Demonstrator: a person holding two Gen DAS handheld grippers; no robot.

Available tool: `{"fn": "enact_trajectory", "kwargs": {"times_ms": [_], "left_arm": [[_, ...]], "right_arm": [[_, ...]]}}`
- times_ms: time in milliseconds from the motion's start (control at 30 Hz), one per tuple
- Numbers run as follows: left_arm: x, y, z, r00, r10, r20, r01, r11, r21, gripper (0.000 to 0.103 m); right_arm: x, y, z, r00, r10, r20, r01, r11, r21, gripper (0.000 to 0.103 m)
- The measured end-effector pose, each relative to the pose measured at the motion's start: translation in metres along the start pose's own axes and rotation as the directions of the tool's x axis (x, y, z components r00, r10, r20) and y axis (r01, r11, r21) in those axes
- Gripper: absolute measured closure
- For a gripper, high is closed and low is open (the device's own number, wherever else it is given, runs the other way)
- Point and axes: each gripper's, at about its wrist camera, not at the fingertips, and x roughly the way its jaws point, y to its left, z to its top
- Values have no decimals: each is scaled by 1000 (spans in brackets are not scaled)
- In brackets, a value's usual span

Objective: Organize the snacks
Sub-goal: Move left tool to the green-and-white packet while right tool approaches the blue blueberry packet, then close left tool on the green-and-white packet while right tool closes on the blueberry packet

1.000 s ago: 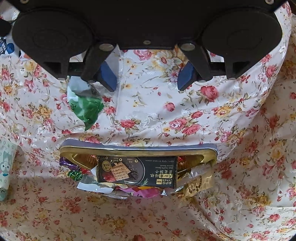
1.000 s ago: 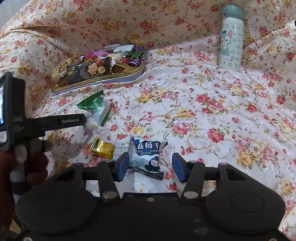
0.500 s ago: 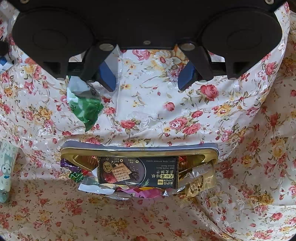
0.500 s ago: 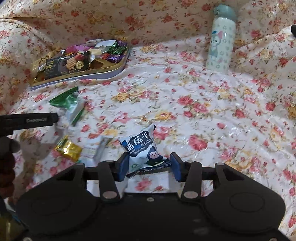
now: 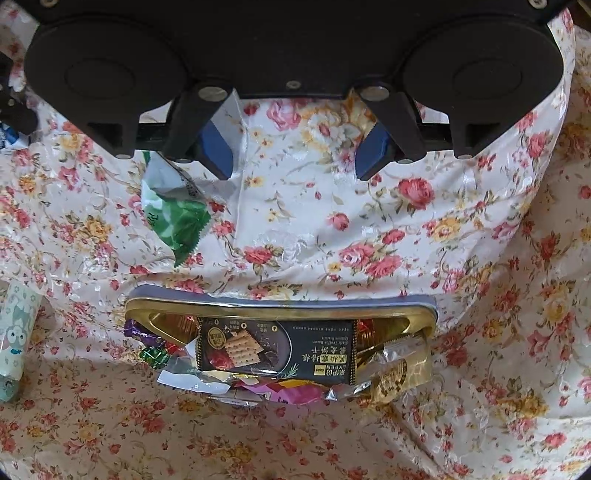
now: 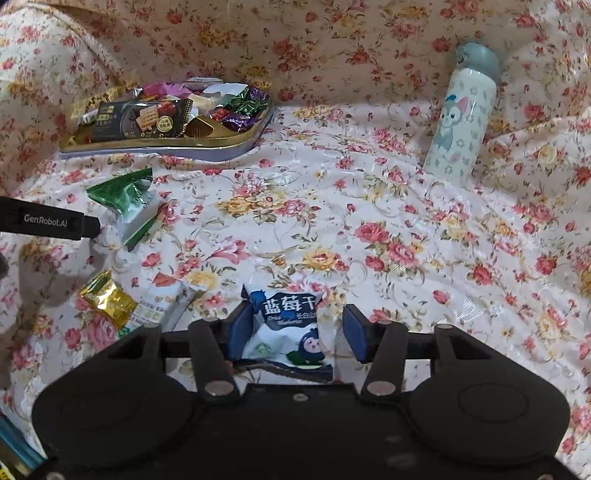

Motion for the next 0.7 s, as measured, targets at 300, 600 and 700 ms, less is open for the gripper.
{"fn": "enact_trajectory", "kwargs": {"times_ms": [300,600,700], "left_arm": [[-31,-23,4,995,-96,16,96,995,39,29],[-5,-55,20,995,-93,-29,95,992,81,29],[4,-57,22,998,-58,-31,60,995,79,29]], "right_arm": [[-1,2,-8,999,14,35,-13,1000,-19,61],[-1,-2,-8,998,44,36,-43,999,-19,61],[0,-4,-8,998,52,40,-51,999,-14,60]]}}
